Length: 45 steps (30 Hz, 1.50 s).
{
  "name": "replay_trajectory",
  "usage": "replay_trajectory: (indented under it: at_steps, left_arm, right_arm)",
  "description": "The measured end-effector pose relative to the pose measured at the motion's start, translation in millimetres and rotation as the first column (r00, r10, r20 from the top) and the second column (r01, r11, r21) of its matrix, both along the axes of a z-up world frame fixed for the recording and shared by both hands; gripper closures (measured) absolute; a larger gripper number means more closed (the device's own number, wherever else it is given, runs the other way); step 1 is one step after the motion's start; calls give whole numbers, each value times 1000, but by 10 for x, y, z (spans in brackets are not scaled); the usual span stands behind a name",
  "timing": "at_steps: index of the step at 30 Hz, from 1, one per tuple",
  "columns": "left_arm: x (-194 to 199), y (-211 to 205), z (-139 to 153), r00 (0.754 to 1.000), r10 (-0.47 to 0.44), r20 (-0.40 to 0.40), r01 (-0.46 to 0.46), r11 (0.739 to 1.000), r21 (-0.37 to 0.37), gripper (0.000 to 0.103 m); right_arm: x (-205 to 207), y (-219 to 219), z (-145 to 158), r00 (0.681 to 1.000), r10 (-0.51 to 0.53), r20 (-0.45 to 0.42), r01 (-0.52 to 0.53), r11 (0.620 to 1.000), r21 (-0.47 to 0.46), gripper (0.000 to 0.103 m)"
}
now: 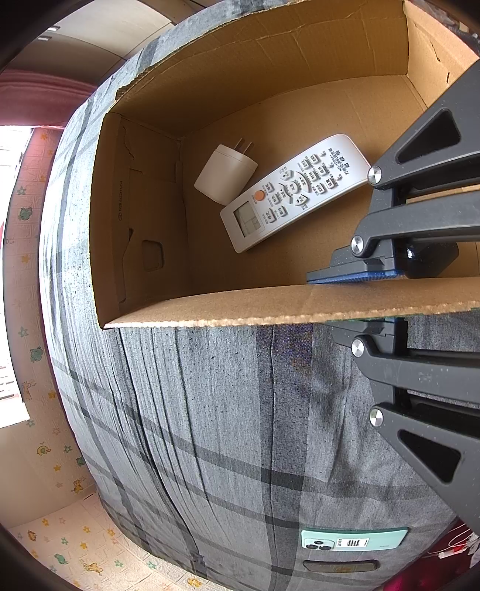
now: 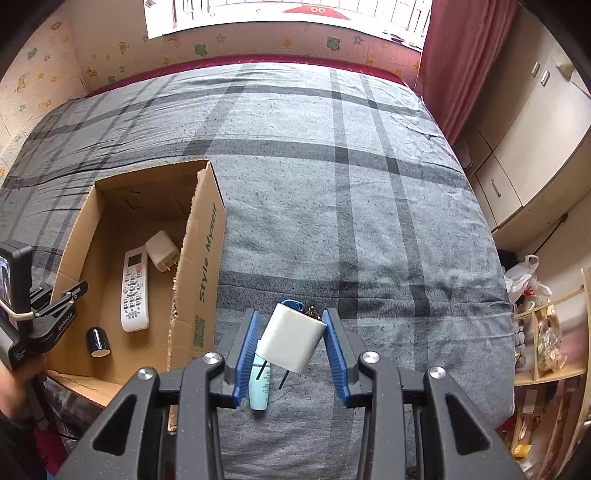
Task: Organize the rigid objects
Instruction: 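Lift the cube charger with the right gripper and carry it over the box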
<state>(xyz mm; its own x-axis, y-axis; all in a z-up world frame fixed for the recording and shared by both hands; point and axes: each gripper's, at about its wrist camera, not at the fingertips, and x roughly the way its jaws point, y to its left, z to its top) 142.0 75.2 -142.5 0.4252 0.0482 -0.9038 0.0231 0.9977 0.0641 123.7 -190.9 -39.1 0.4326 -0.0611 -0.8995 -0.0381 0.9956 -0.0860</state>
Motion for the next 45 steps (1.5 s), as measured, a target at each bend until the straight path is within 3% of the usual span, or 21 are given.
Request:
replay_trajectory:
  at_steps: [11,24,32,45]
  left_arm:
    - [4,5,-5,1000,2,0,-2,1000,-3,89]
    - [1,26,-18,1000,3,0,-3,1000,-13,89]
    - [9,31,-17,1000,4,0,-4,1000,-16,89]
    - [12,52,-14,1000,2,0,-2,1000,-25,89]
  right_arm:
    - [121,416,186,996,87,31,-87,996,-8,65]
    - [246,998,134,980,200,15,-200,980,4,65]
    - [347,1327,-76,966,257,-26,-257,966,9,65]
    - [516,1630,-659,946,297,-132,-301,953,-15,65]
